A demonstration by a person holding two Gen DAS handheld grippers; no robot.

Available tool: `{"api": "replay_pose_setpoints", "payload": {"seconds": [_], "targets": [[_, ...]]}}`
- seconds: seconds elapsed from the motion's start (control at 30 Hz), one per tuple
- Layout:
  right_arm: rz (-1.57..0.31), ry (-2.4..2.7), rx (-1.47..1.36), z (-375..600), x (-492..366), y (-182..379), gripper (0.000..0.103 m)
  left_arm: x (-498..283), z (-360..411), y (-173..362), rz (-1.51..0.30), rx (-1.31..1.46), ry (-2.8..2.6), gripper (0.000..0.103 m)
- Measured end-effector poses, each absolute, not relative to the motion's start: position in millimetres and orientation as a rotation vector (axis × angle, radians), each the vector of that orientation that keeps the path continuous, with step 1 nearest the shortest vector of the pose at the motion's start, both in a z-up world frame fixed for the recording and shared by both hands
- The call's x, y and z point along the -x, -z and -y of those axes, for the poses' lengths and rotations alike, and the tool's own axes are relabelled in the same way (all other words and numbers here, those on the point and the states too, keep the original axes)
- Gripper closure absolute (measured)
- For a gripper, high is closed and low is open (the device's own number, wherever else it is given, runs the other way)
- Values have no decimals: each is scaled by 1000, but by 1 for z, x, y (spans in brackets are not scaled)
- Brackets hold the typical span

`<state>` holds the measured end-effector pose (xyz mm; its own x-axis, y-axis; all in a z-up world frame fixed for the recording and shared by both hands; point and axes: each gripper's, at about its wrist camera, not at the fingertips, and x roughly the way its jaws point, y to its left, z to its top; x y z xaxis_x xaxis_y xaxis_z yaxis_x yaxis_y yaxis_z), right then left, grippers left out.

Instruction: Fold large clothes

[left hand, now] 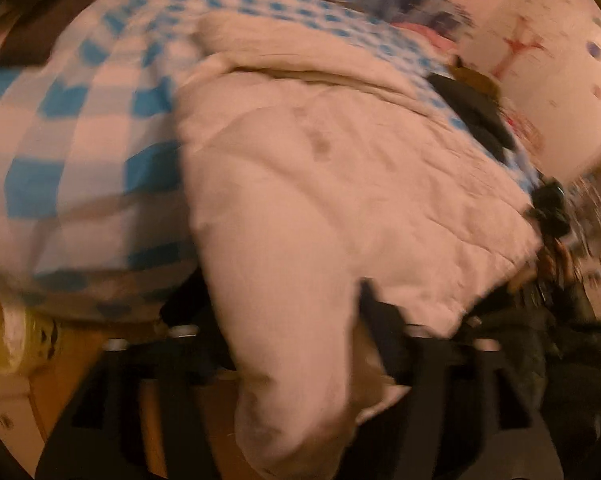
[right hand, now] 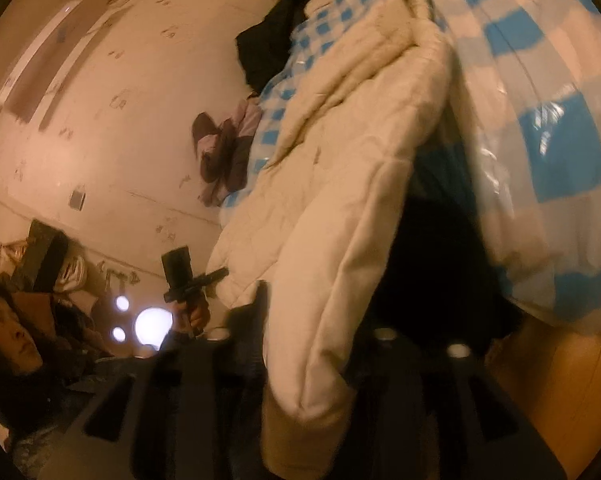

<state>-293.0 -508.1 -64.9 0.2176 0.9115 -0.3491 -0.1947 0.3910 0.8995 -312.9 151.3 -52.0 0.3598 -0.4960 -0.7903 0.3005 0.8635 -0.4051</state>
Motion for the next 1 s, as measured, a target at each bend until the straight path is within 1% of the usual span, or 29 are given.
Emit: {"api": "replay_pose_setpoints", "payload": {"seconds": [0.13,0.17,0.2,0.27,0.3,0.4,0.5,0.6,0.63,0.67,0.7,0.73,0.77,0.8,0.83,0.87,0.93,0.97,1.0], "targets": [[-1067,-910,-836,501,290,66,63,310,-154,59,-1067,266,521,33],[-1066,-900,-828,499,289,67,67,310,-152,59,-1060,255,526,40],[-1063,-894,-824,498,289,67,76,310,-150,59,-1058,253,545,57],[-1037,-882,-826,497,292,66,83,312,-147,55,-1047,264,576,73],[-1023,-881,-830,498,293,65,84,315,-146,51,-1033,251,585,84],[-970,-905,-854,504,296,57,85,320,-147,38,-988,271,620,91],[-924,-939,-861,509,298,48,85,326,-149,22,-940,271,657,92],[-976,-933,-847,510,297,58,84,327,-142,23,-962,178,610,91],[-997,-932,-849,508,297,62,82,326,-140,25,-972,153,594,91],[-1024,-921,-851,507,297,68,78,325,-137,30,-984,123,573,88],[-1041,-918,-860,506,297,74,70,325,-135,34,-990,97,545,82],[-1051,-920,-867,505,297,77,66,325,-135,35,-990,86,530,78],[-1054,-924,-873,504,298,79,65,325,-135,38,-987,68,489,62],[-1051,-933,-880,503,298,79,65,325,-136,39,-984,53,452,49],[-1051,-935,-876,502,299,79,65,326,-136,40,-981,46,437,47],[-1048,-932,-868,501,299,78,65,327,-137,41,-980,47,442,47],[-1043,-932,-866,499,301,77,77,327,-140,42,-979,49,453,49],[-1034,-926,-861,499,302,76,78,328,-139,41,-978,46,477,63],[-1021,-926,-865,499,302,75,83,330,-137,39,-975,40,499,74]]}}
